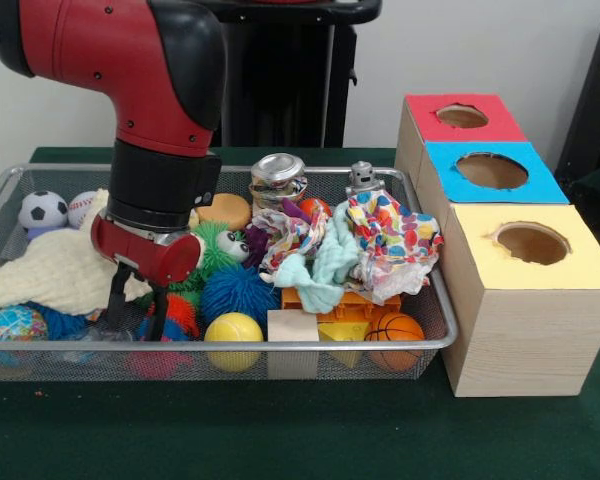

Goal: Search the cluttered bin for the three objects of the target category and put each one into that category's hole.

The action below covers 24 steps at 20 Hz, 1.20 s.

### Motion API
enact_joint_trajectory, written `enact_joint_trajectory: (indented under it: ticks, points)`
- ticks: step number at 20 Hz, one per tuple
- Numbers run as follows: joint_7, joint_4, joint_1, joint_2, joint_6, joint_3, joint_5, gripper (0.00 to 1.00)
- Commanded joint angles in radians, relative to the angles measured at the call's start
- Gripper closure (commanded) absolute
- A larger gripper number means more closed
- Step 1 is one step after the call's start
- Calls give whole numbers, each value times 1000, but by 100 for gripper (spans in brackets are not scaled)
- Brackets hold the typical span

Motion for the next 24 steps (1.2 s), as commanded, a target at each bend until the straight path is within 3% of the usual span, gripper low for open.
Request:
enact_joint_trajectory:
  ticks: [1, 13, 24]
  points:
    - [86, 57, 5, 80, -55, -13, -5, 0]
    - [64, 40, 6, 112, -71, -32, -11, 0]
    - [4, -29, -12, 110, -3, -86, -25, 0]
